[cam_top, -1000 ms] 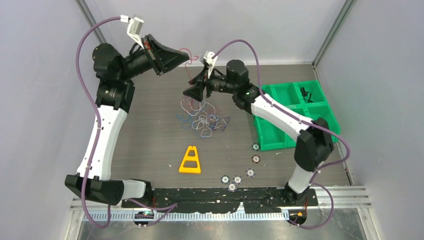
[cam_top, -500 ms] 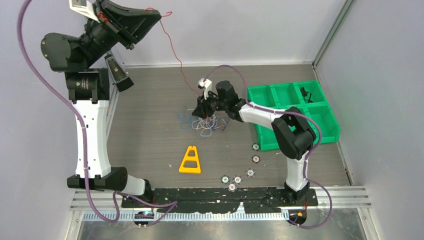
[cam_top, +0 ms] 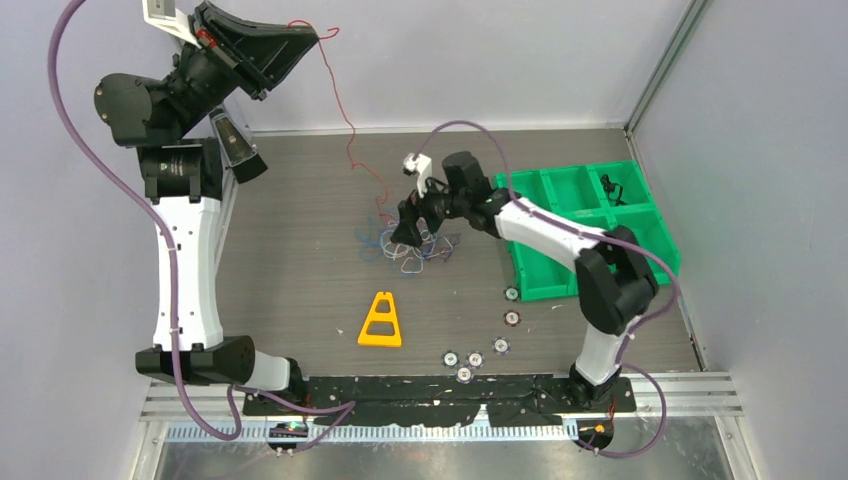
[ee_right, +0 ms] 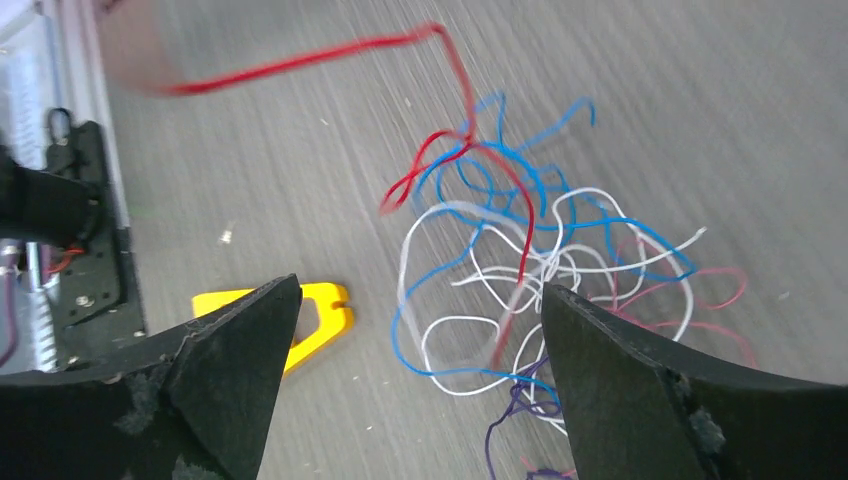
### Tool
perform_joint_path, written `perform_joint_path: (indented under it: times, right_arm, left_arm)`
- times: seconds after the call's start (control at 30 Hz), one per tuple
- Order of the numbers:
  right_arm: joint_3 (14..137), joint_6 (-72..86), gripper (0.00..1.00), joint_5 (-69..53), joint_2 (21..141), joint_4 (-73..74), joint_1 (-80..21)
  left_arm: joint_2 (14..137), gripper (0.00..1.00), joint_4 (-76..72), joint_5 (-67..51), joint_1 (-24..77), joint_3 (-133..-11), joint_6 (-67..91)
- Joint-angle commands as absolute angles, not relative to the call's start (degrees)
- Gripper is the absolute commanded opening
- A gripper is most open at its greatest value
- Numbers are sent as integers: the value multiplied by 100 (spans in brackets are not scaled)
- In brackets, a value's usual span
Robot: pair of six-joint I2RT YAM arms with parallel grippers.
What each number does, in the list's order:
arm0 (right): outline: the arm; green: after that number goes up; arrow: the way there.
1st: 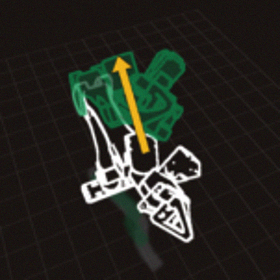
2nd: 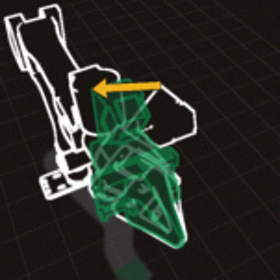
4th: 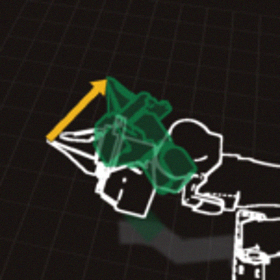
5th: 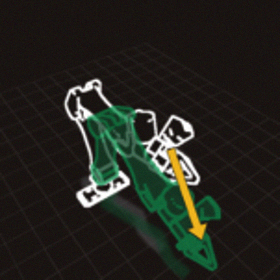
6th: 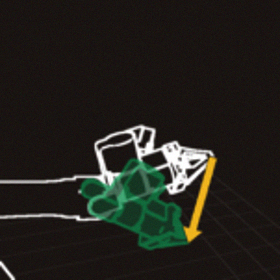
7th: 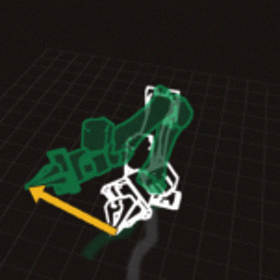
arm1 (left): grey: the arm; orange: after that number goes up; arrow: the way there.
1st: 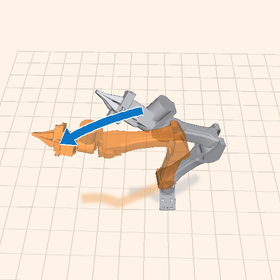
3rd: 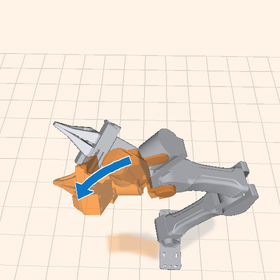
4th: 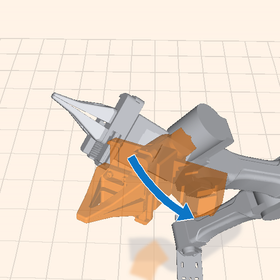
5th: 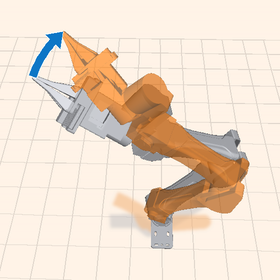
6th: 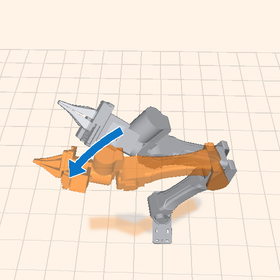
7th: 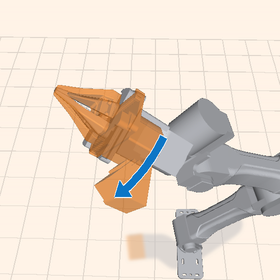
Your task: Untangle the cables
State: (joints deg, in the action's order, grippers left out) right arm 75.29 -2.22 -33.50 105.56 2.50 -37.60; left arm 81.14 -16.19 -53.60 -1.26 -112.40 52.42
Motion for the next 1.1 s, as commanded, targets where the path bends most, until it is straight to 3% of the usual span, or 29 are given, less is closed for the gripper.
perform_joint_path:
  times: [0.0,0.2,0.57,0.6,0.67,0.7,0.8,0.83,0.9,1.0,1.07]
  right_arm:
    - [8242,-643,96,-3829,9244,720,-3750]
    - [8754,-323,95,-3873,9017,446,-3766]
    - [10697,-271,98,-3727,10732,83,-4054]
    - [10806,-329,94,-3722,10811,54,-4065]
    - [10903,-423,76,-3695,11002,56,-4077]
    - [10926,-467,60,-3680,11074,109,-4077]
    - [10901,-630,43,-3753,11054,282,-4072]
    - [10829,-645,25,-3792,11024,308,-4081]
    - [10760,-624,8,-3807,10930,300,-4074]
    - [11189,-518,6,-3648,10764,342,-4042]
    - [12302,-283,5,-3554,10852,510,-3945]
  left_arm:
    - [7881,0,-2202,-5395,-150,-10910,5615]
    - [7833,0,-2469,-5363,-142,-10692,5828]
    - [7928,0,-2465,-5330,-141,-10931,5920]
    - [7921,0,-2430,-5333,-146,-10947,5897]
    - [7900,0,-2342,-5329,-149,-10979,5828]
    - [7885,0,-2289,-5329,-146,-10981,5789]
    - [7834,0,-2146,-5291,-179,-10967,5689]
    - [7813,0,-2137,-5287,-201,-10948,5668]
    - [7761,0,-2077,-5268,-242,-10867,5615]
    - [7579,0,-1768,-5173,-368,-10472,5332]
    - [7356,0,-1270,-5022,-460,-9972,4841]
